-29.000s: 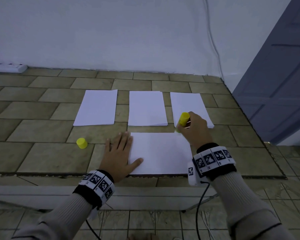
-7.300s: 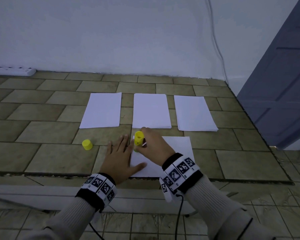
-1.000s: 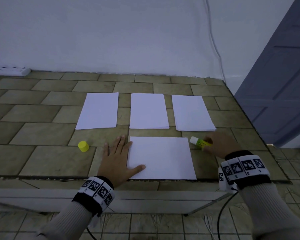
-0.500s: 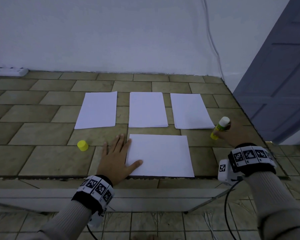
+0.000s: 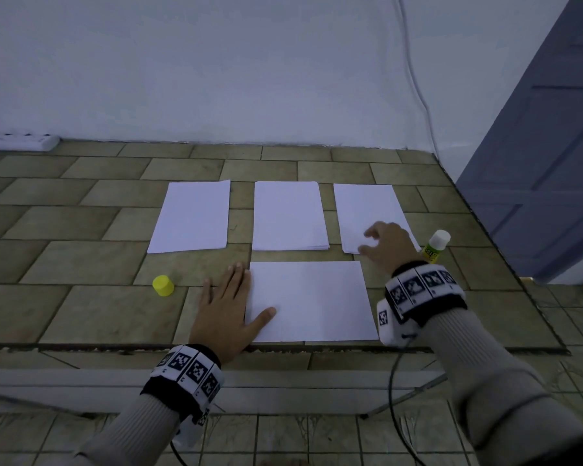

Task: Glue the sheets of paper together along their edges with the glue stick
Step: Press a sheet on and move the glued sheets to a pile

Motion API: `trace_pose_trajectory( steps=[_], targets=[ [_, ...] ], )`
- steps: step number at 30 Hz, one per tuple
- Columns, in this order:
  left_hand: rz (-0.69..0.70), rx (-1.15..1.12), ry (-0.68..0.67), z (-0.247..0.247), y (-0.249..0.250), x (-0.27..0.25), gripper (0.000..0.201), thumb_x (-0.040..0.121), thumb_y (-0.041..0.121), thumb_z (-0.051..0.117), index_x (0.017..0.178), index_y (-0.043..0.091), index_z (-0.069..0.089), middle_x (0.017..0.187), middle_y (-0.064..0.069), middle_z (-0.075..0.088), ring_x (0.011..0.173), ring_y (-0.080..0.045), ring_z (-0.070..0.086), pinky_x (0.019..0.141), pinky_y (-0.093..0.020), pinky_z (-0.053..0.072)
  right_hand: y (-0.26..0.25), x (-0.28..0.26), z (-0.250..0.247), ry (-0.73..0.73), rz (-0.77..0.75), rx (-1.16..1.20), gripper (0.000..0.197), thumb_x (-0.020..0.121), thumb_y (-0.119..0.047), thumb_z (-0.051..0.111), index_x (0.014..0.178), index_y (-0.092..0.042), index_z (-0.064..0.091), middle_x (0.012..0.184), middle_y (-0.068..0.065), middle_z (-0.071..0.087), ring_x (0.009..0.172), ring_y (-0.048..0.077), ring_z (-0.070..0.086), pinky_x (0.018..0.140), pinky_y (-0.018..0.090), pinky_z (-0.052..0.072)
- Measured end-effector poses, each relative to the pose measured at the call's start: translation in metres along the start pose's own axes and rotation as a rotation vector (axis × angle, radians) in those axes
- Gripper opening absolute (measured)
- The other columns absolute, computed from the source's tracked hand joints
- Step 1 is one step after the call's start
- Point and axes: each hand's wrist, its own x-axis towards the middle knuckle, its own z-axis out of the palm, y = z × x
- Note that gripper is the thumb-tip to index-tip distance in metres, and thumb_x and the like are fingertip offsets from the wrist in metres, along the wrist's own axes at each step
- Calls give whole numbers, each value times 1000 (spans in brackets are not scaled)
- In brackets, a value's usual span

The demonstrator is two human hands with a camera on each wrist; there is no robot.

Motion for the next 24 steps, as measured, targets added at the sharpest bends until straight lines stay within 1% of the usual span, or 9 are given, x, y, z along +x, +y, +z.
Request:
trace_pose_trajectory(
  steps=[3, 6, 11, 15, 17, 19, 21, 23, 24],
  targets=[
    [-7, 10, -10, -1, 1, 0, 120, 62, 88, -24, 155, 14, -7, 162, 2, -14, 148, -10, -16, 119, -43, -13, -2, 27, 11, -84, 174, -146, 70, 87, -45, 61, 141, -8, 35, 146, 17, 33, 135, 35, 31, 106, 50, 34],
    [-10, 8, -8, -1, 1, 0, 121, 61, 88, -25, 154, 13, -7, 162, 2, -14, 147, -9, -17, 120, -44, -12, 1, 41, 23, -207, 283, -256, 88, 87, -61, 53, 148, -6, 21, 157, 17, 12, 143, 41, 10, 114, 57, 16],
    [-8, 12, 4, 2, -1, 0, 119, 65, 88, -21, 155, 12, -4, 162, 2, -12, 148, -10, -16, 120, -45, -11, 2, 45, 30, -195, 287, -336, 78, 84, -64, 53, 135, -7, 40, 143, 18, 37, 133, 41, 33, 111, 58, 22],
    [-9, 10, 6, 3, -2, 1, 117, 66, 88, -20, 155, 13, -5, 162, 3, -12, 148, -10, -15, 120, -44, -10, 0, 45, 24, -170, 280, -333, 55, 90, -52, 51, 125, -9, 47, 133, 15, 48, 127, 37, 41, 113, 58, 18],
    [-7, -25, 32, 3, -2, 2, 115, 68, 87, -18, 155, 14, -2, 162, 5, -9, 148, -7, -13, 121, -43, -10, 4, 46, 20, -109, 274, -272, 48, 93, -47, 47, 122, -9, 48, 130, 14, 52, 123, 36, 46, 111, 56, 21],
    [-15, -182, 109, 2, -3, 2, 109, 74, 86, -3, 156, 16, 10, 161, 9, 4, 147, -2, -3, 121, -39, -8, 6, 44, 13, -44, 254, -190, 48, 94, -48, 43, 122, -9, 48, 127, 14, 54, 119, 35, 49, 109, 54, 26],
    [-71, -437, 191, 5, -7, 4, 98, 78, 83, 19, 152, 19, 28, 155, 12, 25, 146, -4, 16, 123, -39, 2, 5, 38, 5, 17, 210, -112, 51, 95, -49, 41, 127, -9, 46, 127, 14, 54, 118, 34, 50, 108, 52, 28],
    [-167, -718, 242, 3, -10, 6, 87, 78, 81, 36, 142, 23, 46, 144, 9, 48, 136, -13, 41, 117, -46, 26, 3, 28, -2, 69, 119, -32, 55, 95, -49, 43, 133, -10, 44, 131, 14, 52, 120, 33, 49, 106, 51, 31],
    [-199, -813, 274, -2, -9, 7, 81, 80, 78, 42, 137, 22, 51, 137, 7, 56, 128, -14, 49, 111, -44, 36, 1, 23, -6, 93, 50, 29, 55, 94, -48, 47, 135, -10, 44, 132, 14, 51, 120, 33, 49, 105, 50, 33]
  ],
)
